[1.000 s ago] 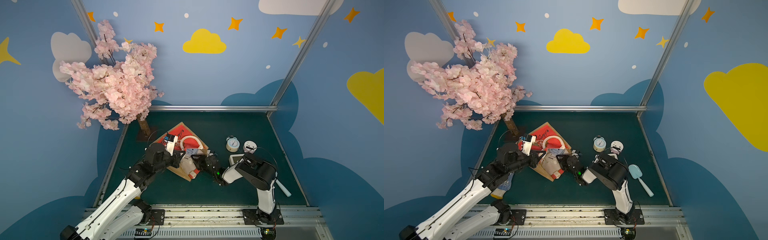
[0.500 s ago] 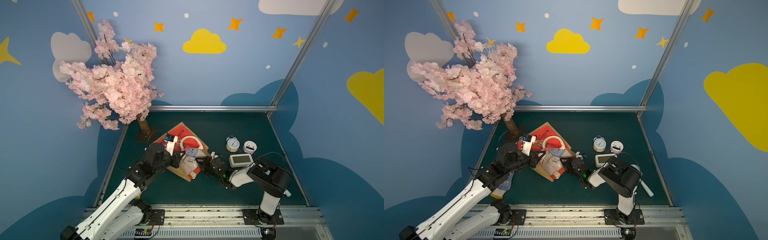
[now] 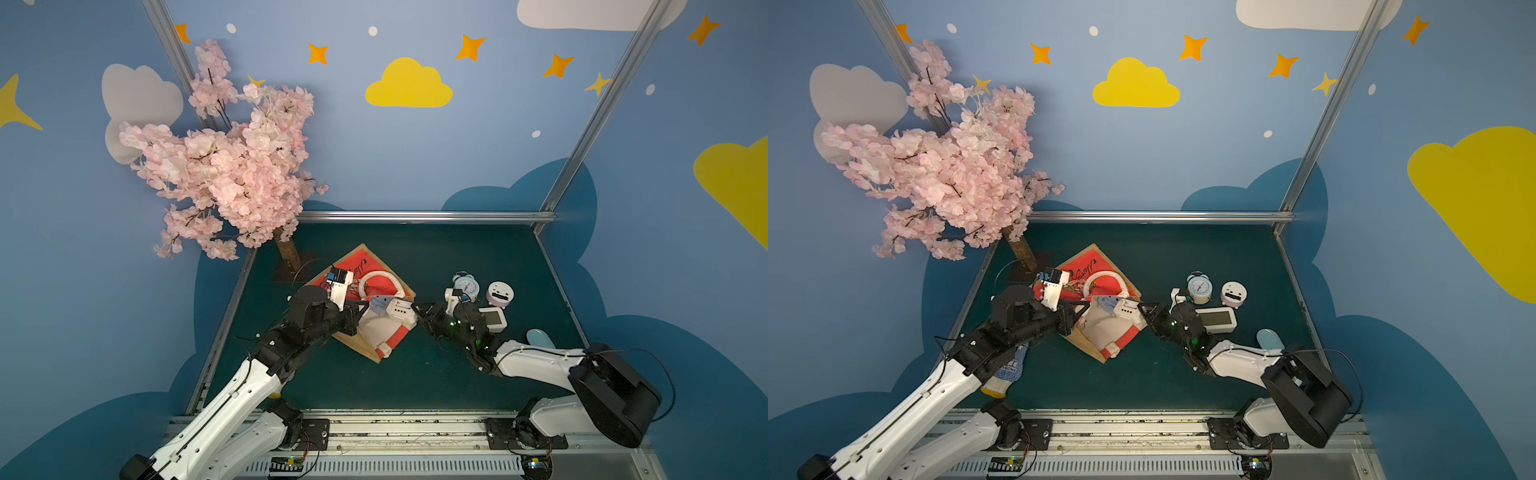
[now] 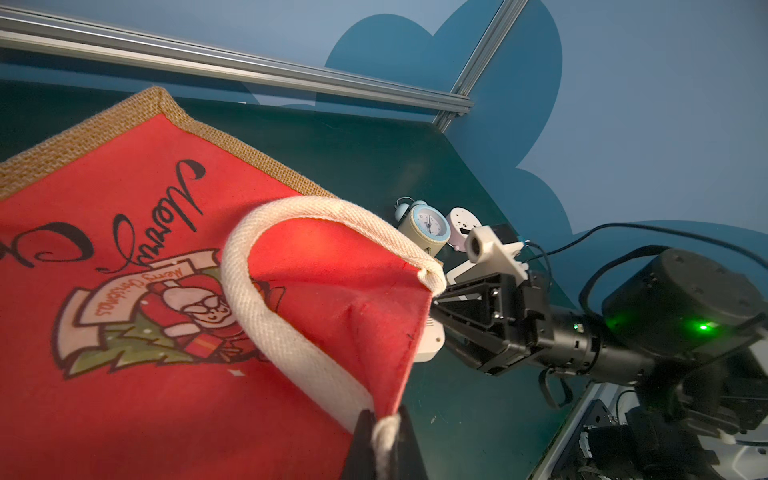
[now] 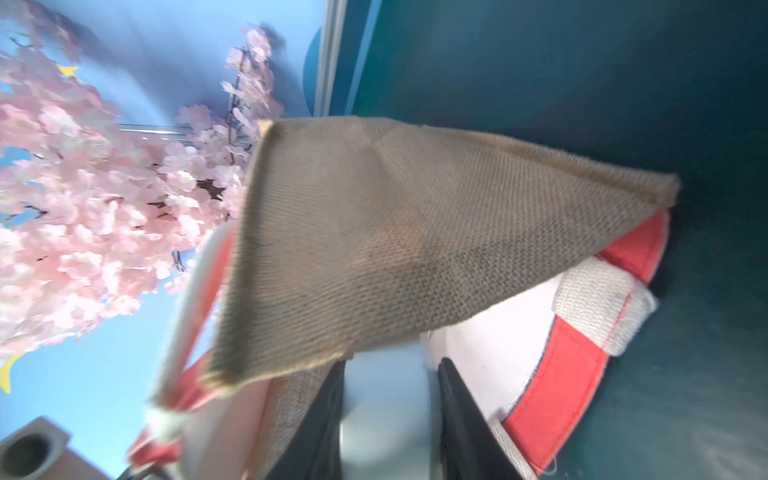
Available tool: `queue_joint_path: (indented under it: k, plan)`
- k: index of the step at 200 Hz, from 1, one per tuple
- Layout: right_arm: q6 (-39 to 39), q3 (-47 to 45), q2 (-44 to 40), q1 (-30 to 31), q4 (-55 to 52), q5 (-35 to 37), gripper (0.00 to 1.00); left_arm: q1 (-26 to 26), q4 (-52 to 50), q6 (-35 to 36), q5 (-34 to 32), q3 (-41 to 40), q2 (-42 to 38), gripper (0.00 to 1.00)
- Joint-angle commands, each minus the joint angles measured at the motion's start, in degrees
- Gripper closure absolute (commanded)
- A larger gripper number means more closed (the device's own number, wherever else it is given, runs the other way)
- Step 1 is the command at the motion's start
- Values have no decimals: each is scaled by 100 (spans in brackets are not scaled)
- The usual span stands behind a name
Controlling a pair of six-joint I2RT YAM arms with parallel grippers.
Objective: Take the alarm clock out of the canvas bag
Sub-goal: Place the alarm at the center of the board.
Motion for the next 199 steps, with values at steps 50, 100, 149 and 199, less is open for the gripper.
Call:
queue_joint_path:
  k: [50, 100, 149, 199]
  plan:
    - [-842, -253, -2222, -934, -2492, -425, 83, 216, 144, 22, 129, 110, -185, 96]
    - [-850, -470, -2429, -2052, -2363, -711, 82, 216, 44, 140, 243, 156, -224, 96]
    - [-1045, -360, -1810, -3299, -1633, -1660, 82, 212, 115, 122, 330, 67, -273, 95]
    - [-1656, 176, -776, -4570, -1466, -2200, 81, 216, 233, 114, 401, 61, -237, 95]
